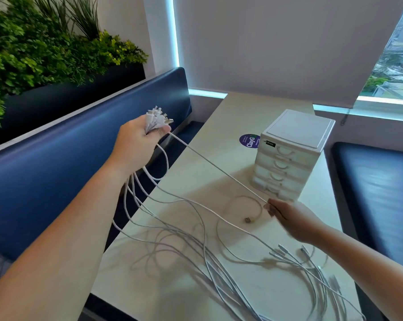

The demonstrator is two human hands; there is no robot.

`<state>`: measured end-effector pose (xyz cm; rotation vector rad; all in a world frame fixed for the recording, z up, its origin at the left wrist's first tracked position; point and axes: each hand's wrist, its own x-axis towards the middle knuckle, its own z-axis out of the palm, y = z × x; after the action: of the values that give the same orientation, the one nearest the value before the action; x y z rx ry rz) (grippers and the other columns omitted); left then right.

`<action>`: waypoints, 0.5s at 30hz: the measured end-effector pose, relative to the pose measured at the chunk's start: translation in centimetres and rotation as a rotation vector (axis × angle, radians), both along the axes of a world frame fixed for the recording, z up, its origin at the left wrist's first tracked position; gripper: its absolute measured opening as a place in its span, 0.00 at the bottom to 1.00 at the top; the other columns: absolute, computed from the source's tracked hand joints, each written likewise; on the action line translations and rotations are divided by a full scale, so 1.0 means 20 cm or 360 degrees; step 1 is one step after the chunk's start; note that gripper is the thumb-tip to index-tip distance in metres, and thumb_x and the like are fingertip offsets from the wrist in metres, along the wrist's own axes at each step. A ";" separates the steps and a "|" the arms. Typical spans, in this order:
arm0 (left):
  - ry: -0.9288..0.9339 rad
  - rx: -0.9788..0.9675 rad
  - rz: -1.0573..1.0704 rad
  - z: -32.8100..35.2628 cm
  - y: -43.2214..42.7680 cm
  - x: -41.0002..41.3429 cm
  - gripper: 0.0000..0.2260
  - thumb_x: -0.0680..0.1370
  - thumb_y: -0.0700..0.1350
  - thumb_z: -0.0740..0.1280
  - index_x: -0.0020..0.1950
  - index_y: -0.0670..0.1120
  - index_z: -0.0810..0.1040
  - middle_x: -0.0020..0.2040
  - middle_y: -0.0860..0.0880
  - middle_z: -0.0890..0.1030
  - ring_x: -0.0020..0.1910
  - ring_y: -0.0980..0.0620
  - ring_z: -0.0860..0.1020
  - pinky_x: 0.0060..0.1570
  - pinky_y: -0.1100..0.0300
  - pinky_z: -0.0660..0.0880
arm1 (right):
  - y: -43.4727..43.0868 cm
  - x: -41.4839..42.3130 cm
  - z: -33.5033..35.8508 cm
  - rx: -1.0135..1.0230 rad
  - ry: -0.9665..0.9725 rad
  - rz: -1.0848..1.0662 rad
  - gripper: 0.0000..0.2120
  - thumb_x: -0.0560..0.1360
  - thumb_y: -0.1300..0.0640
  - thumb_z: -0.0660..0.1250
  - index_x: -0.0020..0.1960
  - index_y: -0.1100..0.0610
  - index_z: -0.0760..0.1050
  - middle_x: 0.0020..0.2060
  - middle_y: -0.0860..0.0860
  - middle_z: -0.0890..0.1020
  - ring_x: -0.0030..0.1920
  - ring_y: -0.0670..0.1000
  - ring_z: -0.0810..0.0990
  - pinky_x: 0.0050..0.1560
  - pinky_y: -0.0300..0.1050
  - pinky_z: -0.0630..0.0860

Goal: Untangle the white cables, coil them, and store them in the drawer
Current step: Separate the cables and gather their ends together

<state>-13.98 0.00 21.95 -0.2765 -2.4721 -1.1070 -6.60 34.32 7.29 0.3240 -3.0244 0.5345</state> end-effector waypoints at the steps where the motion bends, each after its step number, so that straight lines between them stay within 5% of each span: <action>1: -0.0048 0.0018 0.0018 -0.01 -0.01 -0.01 0.17 0.80 0.47 0.67 0.32 0.49 0.68 0.30 0.53 0.68 0.29 0.60 0.68 0.30 0.71 0.63 | 0.02 0.01 -0.01 0.0018 -0.0040 -0.0032 0.14 0.80 0.46 0.53 0.36 0.45 0.64 0.30 0.44 0.73 0.34 0.54 0.74 0.38 0.50 0.73; 7: -0.0344 0.0261 -0.0019 -0.10 -0.03 -0.05 0.13 0.80 0.54 0.66 0.45 0.47 0.84 0.45 0.56 0.82 0.47 0.56 0.77 0.48 0.65 0.69 | 0.04 0.02 0.01 0.0128 -0.0186 -0.0048 0.16 0.80 0.46 0.52 0.34 0.47 0.64 0.32 0.48 0.77 0.35 0.54 0.76 0.40 0.47 0.74; 11: -0.0272 0.0345 0.0075 -0.11 -0.06 -0.08 0.13 0.79 0.53 0.67 0.53 0.45 0.83 0.55 0.45 0.83 0.57 0.46 0.79 0.58 0.54 0.72 | 0.01 0.03 0.13 0.0464 -0.0293 0.0101 0.18 0.80 0.38 0.48 0.37 0.46 0.65 0.36 0.46 0.77 0.38 0.51 0.75 0.42 0.47 0.73; 15: -0.0252 0.0367 -0.0014 -0.07 0.00 -0.03 0.10 0.80 0.52 0.66 0.55 0.49 0.84 0.56 0.53 0.83 0.50 0.58 0.78 0.49 0.70 0.69 | -0.05 0.03 0.24 0.0609 -0.0184 0.0157 0.23 0.79 0.36 0.48 0.41 0.46 0.77 0.39 0.44 0.76 0.40 0.45 0.71 0.43 0.45 0.73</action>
<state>-14.53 -0.10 20.50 -0.1354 -2.4477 -1.4534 -6.02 33.33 12.06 0.4756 -3.2237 -0.0308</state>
